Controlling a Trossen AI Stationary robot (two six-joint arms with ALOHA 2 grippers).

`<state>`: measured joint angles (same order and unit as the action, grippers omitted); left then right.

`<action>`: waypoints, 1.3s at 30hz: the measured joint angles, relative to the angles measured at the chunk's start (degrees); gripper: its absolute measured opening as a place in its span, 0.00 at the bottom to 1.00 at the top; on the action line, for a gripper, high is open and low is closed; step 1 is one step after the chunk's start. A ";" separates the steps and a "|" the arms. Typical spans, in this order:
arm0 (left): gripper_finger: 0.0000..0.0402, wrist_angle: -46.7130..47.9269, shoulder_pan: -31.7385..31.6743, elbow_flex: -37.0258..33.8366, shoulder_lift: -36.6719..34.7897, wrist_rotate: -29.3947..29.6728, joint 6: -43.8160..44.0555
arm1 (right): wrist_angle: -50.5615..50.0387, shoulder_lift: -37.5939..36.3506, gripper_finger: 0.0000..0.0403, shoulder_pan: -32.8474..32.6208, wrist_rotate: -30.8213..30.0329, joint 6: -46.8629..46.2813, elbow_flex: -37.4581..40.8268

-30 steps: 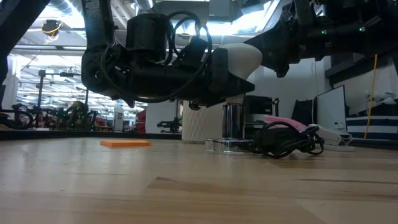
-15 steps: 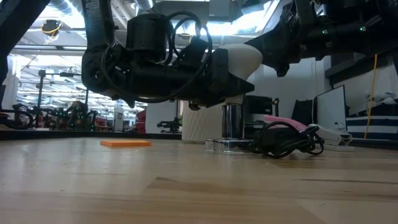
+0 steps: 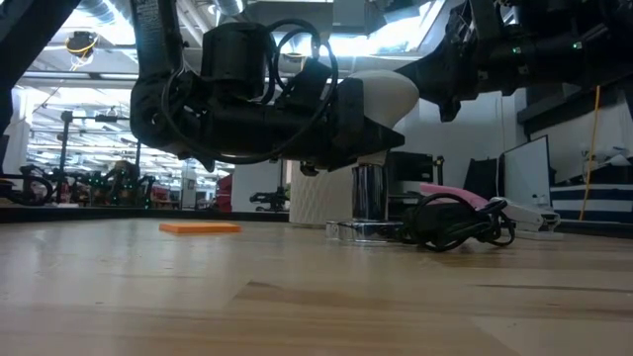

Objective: Screw lightbulb
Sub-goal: Insert the lightbulb into the lamp

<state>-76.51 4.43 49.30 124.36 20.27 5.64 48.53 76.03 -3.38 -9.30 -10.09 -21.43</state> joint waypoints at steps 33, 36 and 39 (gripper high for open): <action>0.38 -0.35 0.02 -0.04 -0.13 -0.15 -1.16 | -0.04 0.00 0.01 0.00 0.94 0.07 0.04; 0.38 -0.33 0.02 -0.04 -0.13 -0.15 -0.96 | -0.04 0.02 0.01 0.00 0.94 0.09 0.04; 0.38 -0.35 0.04 -0.04 -0.17 -0.15 -1.77 | -0.04 0.04 0.01 0.00 1.00 0.10 0.04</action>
<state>-76.86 4.47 49.25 124.18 20.12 3.87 48.49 76.06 -3.38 -8.30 -9.99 -21.39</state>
